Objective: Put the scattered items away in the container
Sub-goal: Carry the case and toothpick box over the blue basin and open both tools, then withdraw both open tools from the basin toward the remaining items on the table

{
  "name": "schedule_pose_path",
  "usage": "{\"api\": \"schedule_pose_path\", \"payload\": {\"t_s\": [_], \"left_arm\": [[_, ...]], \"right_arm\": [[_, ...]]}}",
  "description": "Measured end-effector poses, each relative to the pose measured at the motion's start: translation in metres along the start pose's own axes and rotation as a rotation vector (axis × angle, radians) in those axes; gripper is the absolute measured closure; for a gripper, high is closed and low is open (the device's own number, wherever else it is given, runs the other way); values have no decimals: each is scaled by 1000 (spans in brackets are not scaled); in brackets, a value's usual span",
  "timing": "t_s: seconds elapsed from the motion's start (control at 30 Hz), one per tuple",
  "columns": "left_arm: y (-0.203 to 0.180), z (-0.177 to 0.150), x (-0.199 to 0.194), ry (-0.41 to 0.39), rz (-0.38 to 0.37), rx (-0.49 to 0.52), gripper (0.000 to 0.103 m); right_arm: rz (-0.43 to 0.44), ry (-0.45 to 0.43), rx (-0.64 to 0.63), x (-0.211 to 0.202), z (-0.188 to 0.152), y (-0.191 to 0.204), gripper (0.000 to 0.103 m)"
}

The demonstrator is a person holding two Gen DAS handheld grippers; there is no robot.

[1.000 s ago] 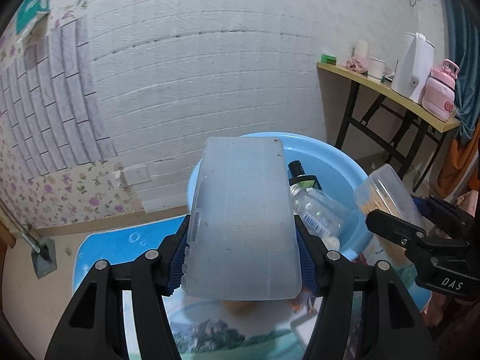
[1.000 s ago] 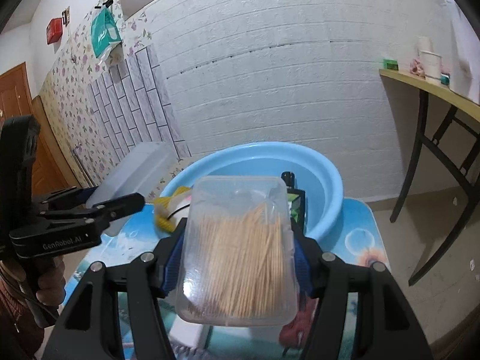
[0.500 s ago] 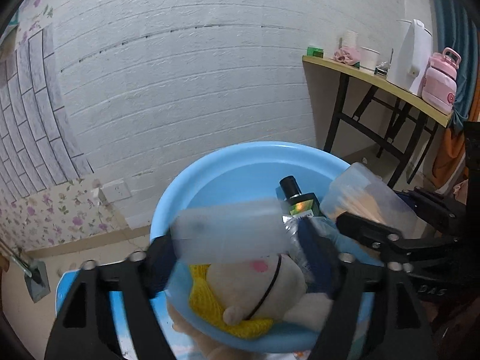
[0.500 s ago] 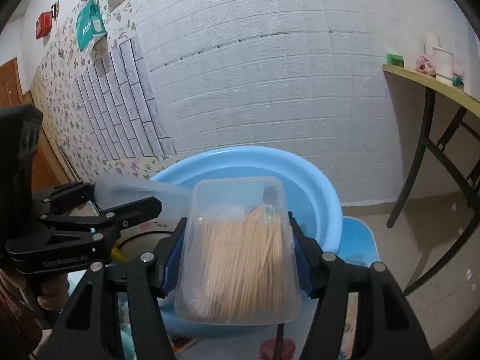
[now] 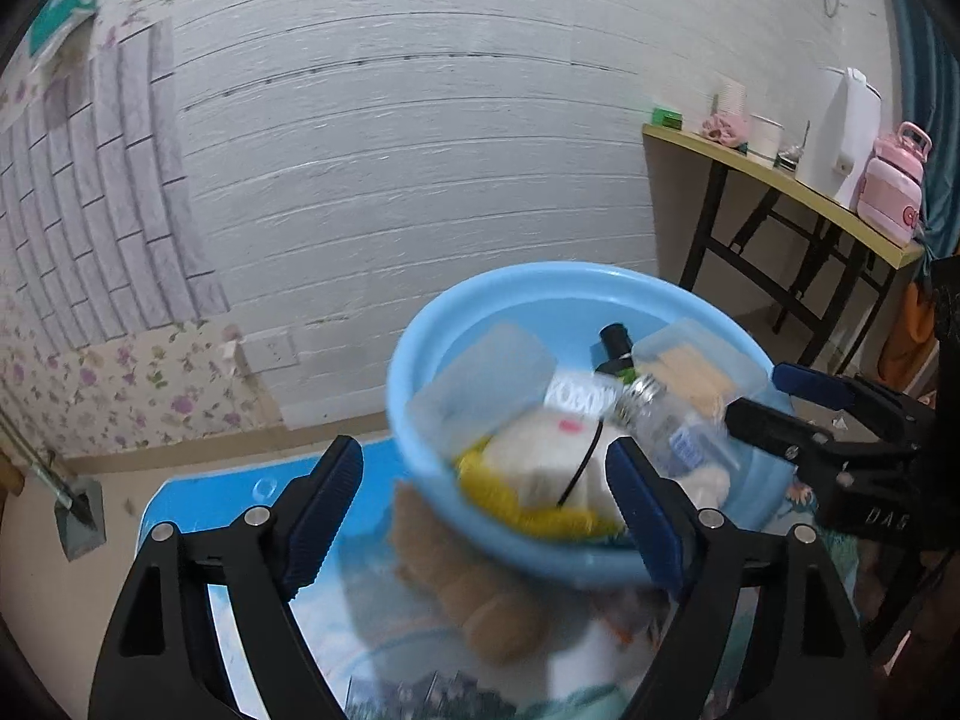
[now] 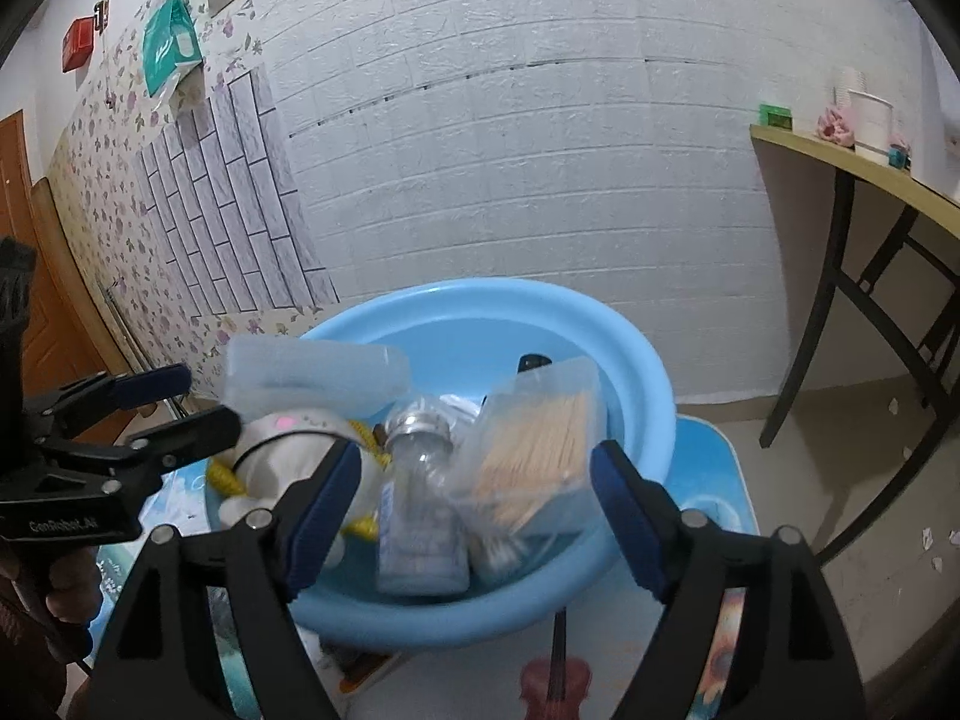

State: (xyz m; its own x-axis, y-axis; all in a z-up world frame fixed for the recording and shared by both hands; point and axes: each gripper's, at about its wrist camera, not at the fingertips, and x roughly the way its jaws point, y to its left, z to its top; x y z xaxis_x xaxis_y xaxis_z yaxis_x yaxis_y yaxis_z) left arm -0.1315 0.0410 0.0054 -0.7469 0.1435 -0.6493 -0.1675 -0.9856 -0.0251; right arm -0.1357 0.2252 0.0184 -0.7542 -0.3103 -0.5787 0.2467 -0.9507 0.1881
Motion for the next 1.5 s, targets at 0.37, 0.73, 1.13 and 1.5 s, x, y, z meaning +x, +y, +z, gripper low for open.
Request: {"api": "schedule_pose_path", "payload": {"t_s": [0.37, 0.73, 1.13, 1.5], "left_arm": [[14, -39, -54, -3, 26, -24, 7], [16, -64, -85, 18, 19, -56, 2], [25, -82, -91, 19, 29, -63, 2], [22, -69, -110, -70, -11, -81, 2]], "right_arm": [[-103, 78, 74, -34, -17, 7, 23], [-115, 162, 108, -62, -37, 22, 23], [-31, -130, 96, -132, -25, 39, 23], [-46, -190, 77, -155, -20, 44, 13]]}}
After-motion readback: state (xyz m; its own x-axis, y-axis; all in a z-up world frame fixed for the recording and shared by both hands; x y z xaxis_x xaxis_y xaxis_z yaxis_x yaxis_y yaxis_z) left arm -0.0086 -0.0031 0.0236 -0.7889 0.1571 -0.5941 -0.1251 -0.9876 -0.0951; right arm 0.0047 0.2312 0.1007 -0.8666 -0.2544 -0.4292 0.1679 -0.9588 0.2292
